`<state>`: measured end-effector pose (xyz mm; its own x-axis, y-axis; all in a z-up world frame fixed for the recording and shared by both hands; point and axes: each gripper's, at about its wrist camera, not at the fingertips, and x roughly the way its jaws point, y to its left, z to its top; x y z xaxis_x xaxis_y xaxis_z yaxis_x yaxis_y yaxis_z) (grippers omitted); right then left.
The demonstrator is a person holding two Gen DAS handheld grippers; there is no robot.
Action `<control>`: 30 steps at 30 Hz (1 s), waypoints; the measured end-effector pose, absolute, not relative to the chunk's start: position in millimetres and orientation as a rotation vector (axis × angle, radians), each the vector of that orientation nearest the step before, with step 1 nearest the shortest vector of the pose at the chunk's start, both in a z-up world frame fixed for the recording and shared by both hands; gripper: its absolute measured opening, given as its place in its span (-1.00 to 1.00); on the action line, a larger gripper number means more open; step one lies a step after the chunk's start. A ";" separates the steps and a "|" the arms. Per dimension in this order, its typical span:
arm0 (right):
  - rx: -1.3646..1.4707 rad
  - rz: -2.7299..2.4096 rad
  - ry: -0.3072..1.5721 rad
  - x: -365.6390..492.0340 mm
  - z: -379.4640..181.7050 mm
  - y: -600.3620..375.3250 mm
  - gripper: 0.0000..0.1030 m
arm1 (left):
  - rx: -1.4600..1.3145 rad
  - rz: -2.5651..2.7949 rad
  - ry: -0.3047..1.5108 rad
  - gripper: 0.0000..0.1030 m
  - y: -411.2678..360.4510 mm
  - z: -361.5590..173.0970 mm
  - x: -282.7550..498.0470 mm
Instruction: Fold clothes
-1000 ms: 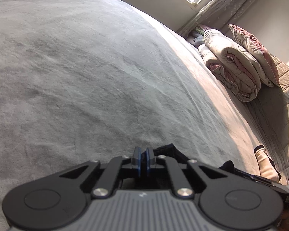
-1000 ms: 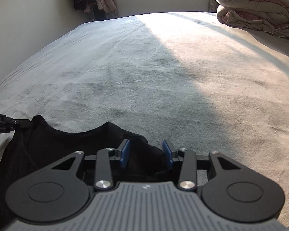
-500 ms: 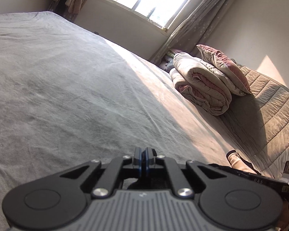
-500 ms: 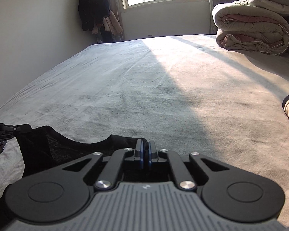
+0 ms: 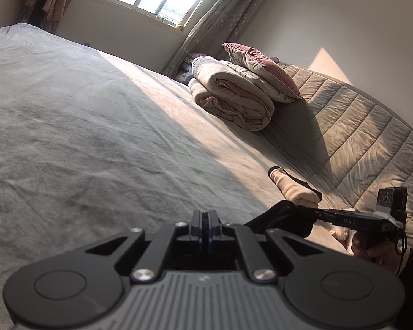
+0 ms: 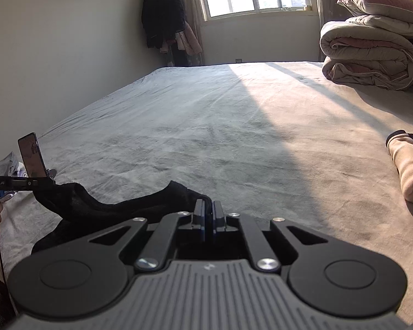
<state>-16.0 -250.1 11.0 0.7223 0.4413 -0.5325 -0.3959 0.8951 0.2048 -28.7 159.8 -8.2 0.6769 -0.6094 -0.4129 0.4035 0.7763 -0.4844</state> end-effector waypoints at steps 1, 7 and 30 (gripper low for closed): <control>0.079 0.469 0.617 -21.3 6.3 -251.3 -0.87 | -0.360 -0.595 0.603 -0.93 158.8 -12.7 -34.7; 0.032 0.503 0.676 -47.4 -27.4 -250.0 -0.86 | -0.274 -0.609 0.663 -0.92 150.6 -51.6 -62.7; -0.230 0.643 0.617 -90.4 -44.3 -206.8 -0.16 | -0.231 -0.661 0.643 0.10 128.9 -59.3 -61.4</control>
